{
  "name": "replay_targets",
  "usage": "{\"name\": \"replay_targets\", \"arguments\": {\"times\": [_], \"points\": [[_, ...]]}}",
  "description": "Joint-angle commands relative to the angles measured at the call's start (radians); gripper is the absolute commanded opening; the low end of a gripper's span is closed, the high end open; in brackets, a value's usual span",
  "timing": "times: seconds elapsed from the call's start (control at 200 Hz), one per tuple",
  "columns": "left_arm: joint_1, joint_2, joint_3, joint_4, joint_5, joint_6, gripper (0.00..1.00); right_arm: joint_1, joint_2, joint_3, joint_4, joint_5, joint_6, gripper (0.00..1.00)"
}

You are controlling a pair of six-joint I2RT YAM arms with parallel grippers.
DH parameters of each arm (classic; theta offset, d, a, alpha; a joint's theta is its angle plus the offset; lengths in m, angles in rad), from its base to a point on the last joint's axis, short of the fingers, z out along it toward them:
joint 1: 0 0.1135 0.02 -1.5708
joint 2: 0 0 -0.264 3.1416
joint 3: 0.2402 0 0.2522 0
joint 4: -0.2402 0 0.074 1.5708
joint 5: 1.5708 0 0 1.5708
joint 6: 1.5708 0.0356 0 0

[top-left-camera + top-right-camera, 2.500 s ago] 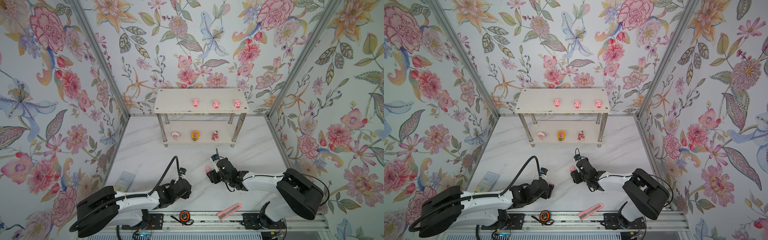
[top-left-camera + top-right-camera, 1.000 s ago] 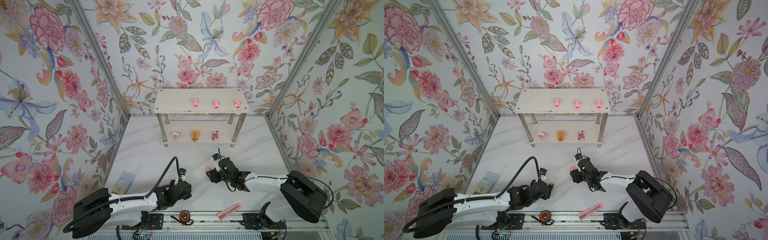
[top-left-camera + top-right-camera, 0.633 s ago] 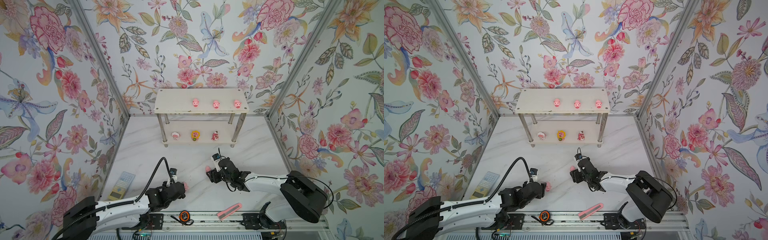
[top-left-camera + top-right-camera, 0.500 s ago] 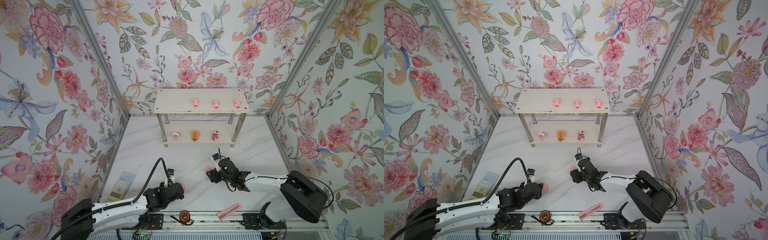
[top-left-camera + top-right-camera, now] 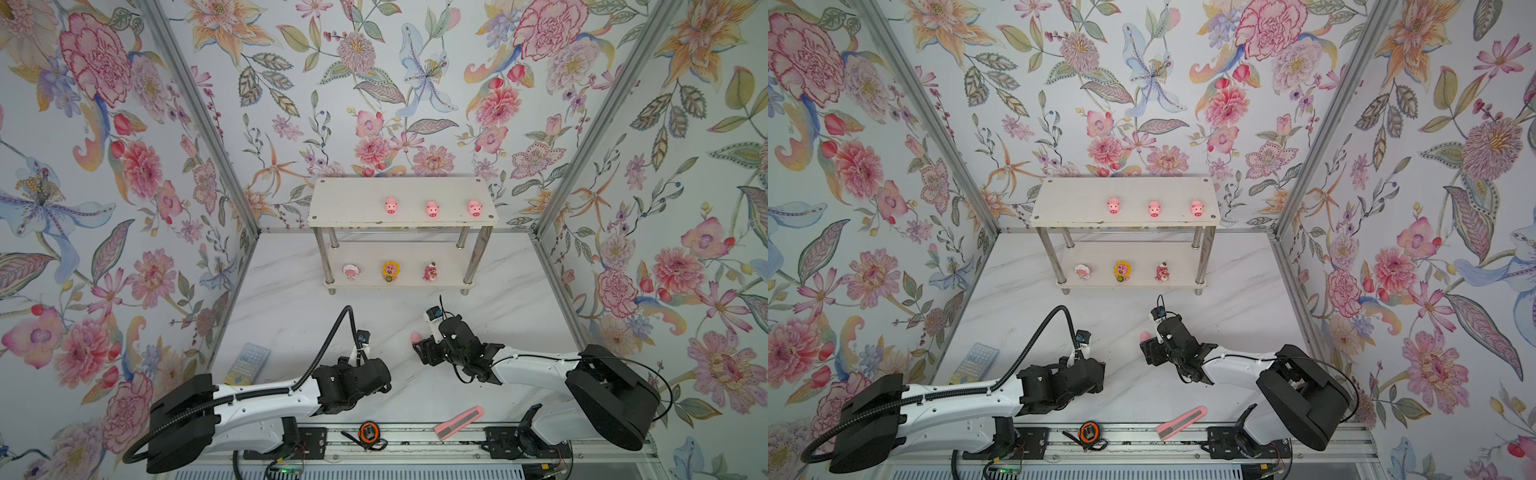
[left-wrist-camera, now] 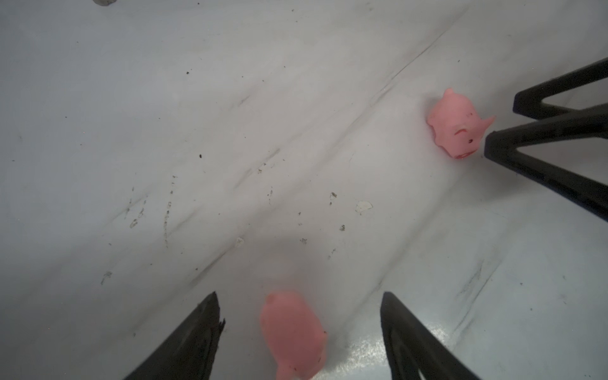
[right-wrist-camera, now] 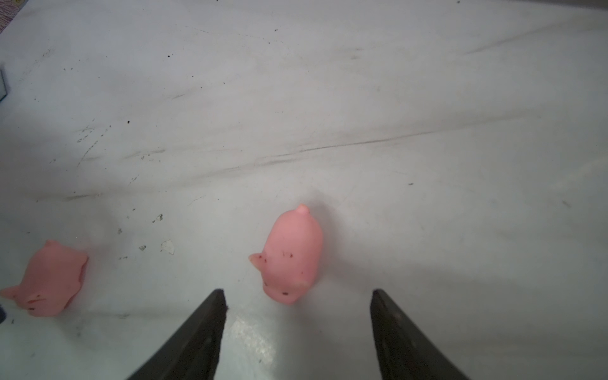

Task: Organize plastic toys on shelves
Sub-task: Pick up the plastic toy from the bottom-center of the table.

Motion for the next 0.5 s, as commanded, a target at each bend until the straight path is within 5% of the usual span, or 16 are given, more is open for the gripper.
{"name": "replay_targets", "arguments": {"times": [0.0, 0.155, 0.315, 0.495], "points": [[-0.012, 0.045, 0.039, -0.09, 0.005, -0.054, 0.81, -0.004, -0.02, -0.013, -0.002, 0.004, 0.015, 0.72], [-0.013, 0.044, 0.027, -0.093, 0.025, -0.116, 0.8, -0.004, -0.023, -0.013, -0.002, 0.001, 0.017, 0.72], [-0.014, 0.045, -0.027, 0.003, 0.059, -0.15, 0.56, -0.005, -0.026, -0.016, -0.004, 0.003, 0.019, 0.72], [-0.013, 0.049, -0.073, 0.096, 0.092, -0.163, 0.57, -0.006, -0.019, -0.014, -0.003, 0.004, 0.019, 0.73]]}}
